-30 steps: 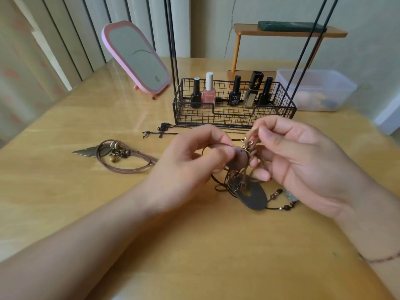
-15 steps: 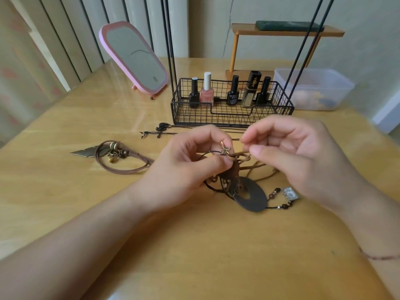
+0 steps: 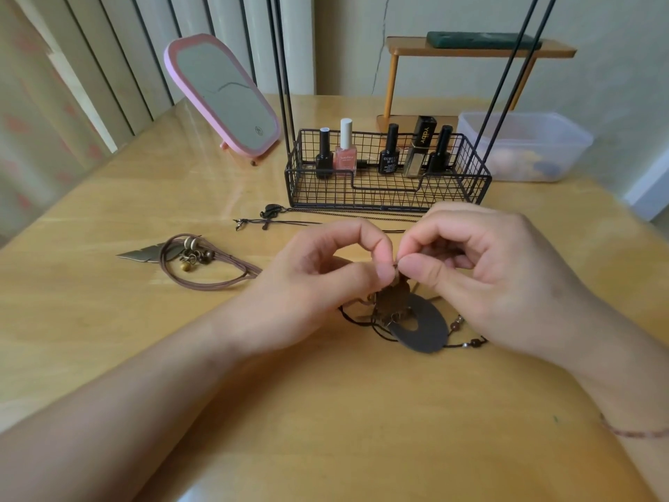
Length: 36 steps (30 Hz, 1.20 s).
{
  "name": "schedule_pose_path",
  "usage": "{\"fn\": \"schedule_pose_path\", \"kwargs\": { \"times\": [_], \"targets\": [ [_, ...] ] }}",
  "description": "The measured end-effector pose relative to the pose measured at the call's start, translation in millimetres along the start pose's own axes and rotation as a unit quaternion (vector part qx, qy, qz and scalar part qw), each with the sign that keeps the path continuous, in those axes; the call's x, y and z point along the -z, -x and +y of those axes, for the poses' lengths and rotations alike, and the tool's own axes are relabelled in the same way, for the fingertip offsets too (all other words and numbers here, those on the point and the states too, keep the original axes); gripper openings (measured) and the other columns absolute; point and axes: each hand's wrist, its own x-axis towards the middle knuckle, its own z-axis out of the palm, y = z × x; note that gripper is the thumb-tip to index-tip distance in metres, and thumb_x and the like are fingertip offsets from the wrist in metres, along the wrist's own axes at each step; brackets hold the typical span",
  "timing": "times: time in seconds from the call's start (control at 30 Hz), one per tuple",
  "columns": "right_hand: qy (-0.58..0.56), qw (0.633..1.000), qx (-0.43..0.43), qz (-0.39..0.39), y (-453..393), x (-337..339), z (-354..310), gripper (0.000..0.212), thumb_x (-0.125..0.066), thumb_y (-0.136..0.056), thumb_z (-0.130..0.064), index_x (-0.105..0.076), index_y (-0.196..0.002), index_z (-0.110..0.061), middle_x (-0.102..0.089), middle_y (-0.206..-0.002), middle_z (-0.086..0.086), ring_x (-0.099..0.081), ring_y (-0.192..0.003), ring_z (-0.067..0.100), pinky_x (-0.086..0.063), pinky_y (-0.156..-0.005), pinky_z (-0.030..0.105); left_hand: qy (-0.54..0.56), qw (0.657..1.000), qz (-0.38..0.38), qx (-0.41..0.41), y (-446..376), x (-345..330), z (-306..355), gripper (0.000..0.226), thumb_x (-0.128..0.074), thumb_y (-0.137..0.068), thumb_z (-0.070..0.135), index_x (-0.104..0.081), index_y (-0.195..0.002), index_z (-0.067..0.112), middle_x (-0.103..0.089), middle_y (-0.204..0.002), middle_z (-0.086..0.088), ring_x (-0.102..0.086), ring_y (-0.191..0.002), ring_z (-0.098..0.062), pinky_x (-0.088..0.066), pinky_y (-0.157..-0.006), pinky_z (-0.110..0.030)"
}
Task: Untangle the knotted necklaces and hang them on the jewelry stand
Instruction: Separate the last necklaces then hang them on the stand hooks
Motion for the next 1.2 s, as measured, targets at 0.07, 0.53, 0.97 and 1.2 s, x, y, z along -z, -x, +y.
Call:
{"fn": "schedule_pose_path", "kwargs": {
  "times": [0.07, 0.53, 0.97, 1.2],
  "targets": [
    [0.005, 1.000, 0.004, -0.002, 0.0, -0.7, -0.3, 0.006, -0.067, -0.087, -0.025, -0.068, -0.082, -0.027, -0.062, -0.080, -0.009, -0.061, -0.078, 0.021, -0.049, -0.063, 0.035, -0.029, 0.999, 0.013, -0.013, -1.8, -0.3, -2.0, 0.017, -0.072, -0.079, 0.032, -0.064, -0.087, 0.019, -0.057, -0.082, -0.028, -0.050, -0.068, -0.052, -0.046, -0.061, -0.058],
    [-0.066, 0.997, -0.031, -0.035, 1.2, -2.0, 0.1, 0.010, -0.057, -0.094, -0.028, -0.065, -0.090, -0.023, -0.065, -0.080, -0.001, -0.063, -0.075, 0.021, -0.052, -0.069, 0.043, -0.094, 0.993, 0.043, -0.058, 0.8, 1.3, -1.5, 0.011, -0.075, -0.078, 0.030, -0.065, -0.079, 0.027, -0.060, -0.070, 0.006, -0.045, -0.054, -0.010, -0.038, -0.050, -0.021],
    [-0.058, 0.997, -0.031, -0.045, 1.9, -2.5, 0.7, 0.017, -0.050, -0.093, -0.039, -0.061, -0.088, -0.027, -0.063, -0.079, -0.001, -0.062, -0.076, 0.023, -0.052, -0.071, 0.051, -0.116, 0.988, 0.059, -0.086, -0.4, -2.4, -2.9, 0.018, -0.071, -0.084, 0.006, -0.064, -0.084, 0.022, -0.059, -0.073, 0.016, -0.047, -0.054, 0.001, -0.036, -0.055, -0.009],
    [-0.056, 0.996, -0.031, -0.056, 0.9, -2.5, 3.7, 0.025, -0.043, -0.098, -0.035, -0.055, -0.082, -0.020, -0.051, -0.071, -0.004, -0.047, -0.068, 0.016, -0.044, -0.063, 0.040, -0.099, 0.985, 0.101, -0.095, 1.7, -1.8, 0.9, 0.009, -0.076, -0.082, 0.017, -0.069, -0.079, 0.023, -0.066, -0.071, 0.009, -0.039, -0.046, -0.012, -0.031, -0.038, -0.027]
  ]
}}
